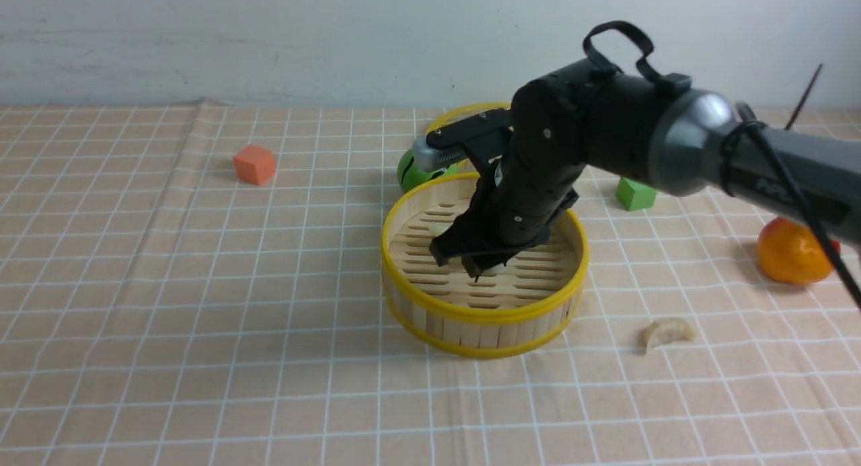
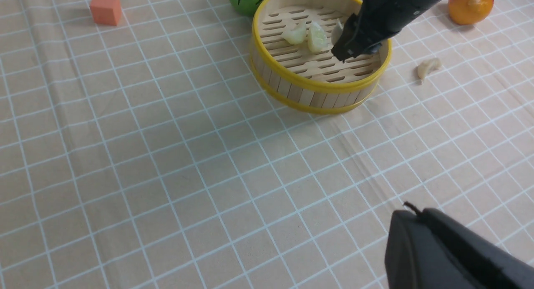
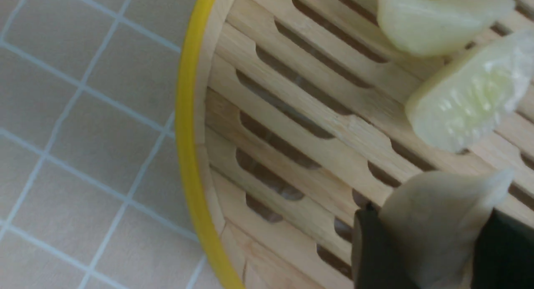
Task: Put the dumplings into the steamer on the table with the brown tablecloth.
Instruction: 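Place the dumpling in the bamboo steamer basket with the right gripper, then reach for and grasp a dumpling lying on the table beside the steamer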
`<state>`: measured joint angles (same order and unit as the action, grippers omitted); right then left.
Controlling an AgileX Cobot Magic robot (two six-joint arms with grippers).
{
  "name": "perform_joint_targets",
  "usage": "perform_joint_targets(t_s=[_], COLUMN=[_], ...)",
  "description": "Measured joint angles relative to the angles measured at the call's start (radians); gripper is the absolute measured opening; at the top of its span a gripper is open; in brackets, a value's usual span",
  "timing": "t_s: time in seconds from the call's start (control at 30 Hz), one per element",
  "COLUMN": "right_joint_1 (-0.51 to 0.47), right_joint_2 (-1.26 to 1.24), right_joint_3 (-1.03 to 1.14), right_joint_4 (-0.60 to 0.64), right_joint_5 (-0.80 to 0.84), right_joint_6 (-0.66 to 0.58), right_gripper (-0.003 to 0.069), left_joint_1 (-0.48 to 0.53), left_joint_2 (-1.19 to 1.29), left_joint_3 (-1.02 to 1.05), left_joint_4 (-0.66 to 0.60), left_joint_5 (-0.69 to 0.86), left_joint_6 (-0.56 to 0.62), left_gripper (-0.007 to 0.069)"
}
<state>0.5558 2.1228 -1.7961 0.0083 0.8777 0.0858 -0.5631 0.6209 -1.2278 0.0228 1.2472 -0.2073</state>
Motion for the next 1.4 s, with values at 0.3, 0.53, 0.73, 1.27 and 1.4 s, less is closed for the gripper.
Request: perform_joint_targets(t_s=[0.3, 0.53, 0.73, 1.27, 1.4], right_joint_1=[0.000, 0.000, 0.000, -0.239, -0.321], right_joint_2=[0.091, 0.052, -0.082, -0.465, -0.438], right_joint_3=[-0.045, -0.074, -0.082, 0.529, 0.579], right_joint_4=[0.002, 0.010, 0.019, -0.046, -0.027], right_joint_5=[-0.006, 0.152, 0.325, 0.108, 0.001], right_joint_6=[-0.001, -0.007, -0.101, -0.054, 0.016], right_gripper=[0.0340, 0.0480, 0.0488, 0.0489, 0.0491], left_joint_1=[0.000, 0.000, 0.000, 0.000, 0.000], left_joint_2=[0.000, 0.000, 0.000, 0.000, 0.000], left_joint_3=[0.000, 0.000, 0.000, 0.000, 0.000], left_joint_4=[0.000, 0.000, 0.000, -0.001, -0.001], left_joint_5=[0.000, 0.000, 0.000, 0.000, 0.000], left_joint_6=[0.000, 0.000, 0.000, 0.000, 0.000], left_gripper=[-0.0014, -0.0014, -0.0014, -0.0013, -0.0013])
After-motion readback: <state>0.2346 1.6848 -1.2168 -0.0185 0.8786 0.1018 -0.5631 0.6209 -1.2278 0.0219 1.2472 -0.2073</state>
